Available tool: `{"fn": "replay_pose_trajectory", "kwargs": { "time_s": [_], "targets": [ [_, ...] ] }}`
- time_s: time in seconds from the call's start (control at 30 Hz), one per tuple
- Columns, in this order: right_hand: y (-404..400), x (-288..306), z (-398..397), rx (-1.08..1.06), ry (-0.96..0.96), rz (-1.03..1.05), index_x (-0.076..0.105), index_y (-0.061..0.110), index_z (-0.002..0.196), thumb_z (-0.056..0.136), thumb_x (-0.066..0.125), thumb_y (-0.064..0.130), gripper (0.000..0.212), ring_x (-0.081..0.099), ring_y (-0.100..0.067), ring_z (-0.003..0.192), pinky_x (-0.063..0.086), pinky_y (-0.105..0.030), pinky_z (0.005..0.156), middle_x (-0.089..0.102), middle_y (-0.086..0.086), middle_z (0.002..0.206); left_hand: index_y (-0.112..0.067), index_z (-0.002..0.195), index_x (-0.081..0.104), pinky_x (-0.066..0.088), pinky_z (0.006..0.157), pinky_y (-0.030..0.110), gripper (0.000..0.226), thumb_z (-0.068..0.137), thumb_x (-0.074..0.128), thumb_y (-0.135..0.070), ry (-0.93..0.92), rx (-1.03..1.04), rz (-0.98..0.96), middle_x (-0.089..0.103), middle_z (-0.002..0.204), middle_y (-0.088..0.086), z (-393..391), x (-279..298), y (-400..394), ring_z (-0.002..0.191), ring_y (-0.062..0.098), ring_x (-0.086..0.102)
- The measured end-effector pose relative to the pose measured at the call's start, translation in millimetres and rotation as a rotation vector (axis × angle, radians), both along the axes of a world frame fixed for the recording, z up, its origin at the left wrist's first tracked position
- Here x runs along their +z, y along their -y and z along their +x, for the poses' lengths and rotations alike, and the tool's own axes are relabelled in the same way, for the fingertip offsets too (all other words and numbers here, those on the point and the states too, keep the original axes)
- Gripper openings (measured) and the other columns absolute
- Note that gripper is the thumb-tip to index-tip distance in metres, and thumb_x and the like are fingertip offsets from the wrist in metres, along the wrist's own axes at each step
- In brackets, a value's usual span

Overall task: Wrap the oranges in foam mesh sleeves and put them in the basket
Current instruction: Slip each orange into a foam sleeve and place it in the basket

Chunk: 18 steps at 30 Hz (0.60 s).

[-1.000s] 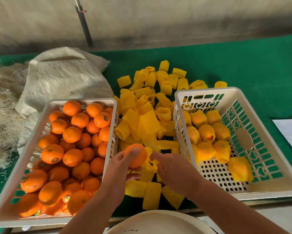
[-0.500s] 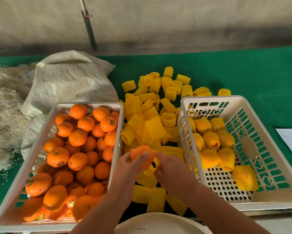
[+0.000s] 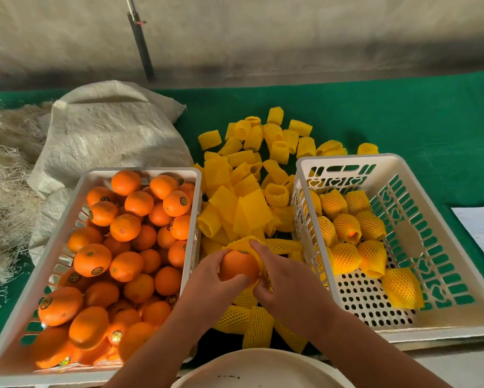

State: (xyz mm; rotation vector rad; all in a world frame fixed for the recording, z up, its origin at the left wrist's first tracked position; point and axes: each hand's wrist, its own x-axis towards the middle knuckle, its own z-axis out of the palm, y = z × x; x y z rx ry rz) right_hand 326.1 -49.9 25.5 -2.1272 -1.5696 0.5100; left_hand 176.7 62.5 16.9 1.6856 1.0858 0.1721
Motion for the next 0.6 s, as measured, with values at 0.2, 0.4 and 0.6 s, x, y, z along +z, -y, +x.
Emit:
{"fn": "replay_pose_trajectory", "kwargs": {
  "time_s": [0.2,0.4,0.6],
  "targets": [
    [-2,3,-25,0.063,0.139,0.078,0.034,0.023,0.159,0.097,0.034,0.045,0.065,0.041,0.003,0.063,0.019,-0.005,0.053,0.069,0.013,0.099,-0.040,0.126,0.055,0.047,0.073,0.019,0.075,0.070,0.053,-0.089,-0.160,0.103,0.504,0.054,0.106,-0.026,0,-7,4,0.090,-0.001,0.054],
    [-6,5,-21,0.079,0.053,0.110,0.037,0.035,0.157,0.100,0.041,0.044,0.058,0.049,0.000,0.071,0.032,-0.007,0.057,0.060,0.021,0.097,-0.038,0.129,0.047,0.033,0.074,0.007,0.070,0.073,0.057,-0.079,-0.156,0.124,0.606,0.041,0.111,-0.027,-2,-8,1,0.094,-0.005,0.042],
    [-7,4,-18,-0.195,-0.335,0.307,0.029,0.050,0.155,0.087,0.065,0.069,0.079,0.048,-0.005,0.130,0.052,-0.017,0.093,0.040,0.029,0.136,-0.034,0.134,0.044,0.033,0.072,0.005,0.071,0.071,0.072,-0.052,-0.007,0.163,0.582,0.039,0.125,-0.024,-4,-4,1,0.100,-0.007,0.043]
  ]
}}
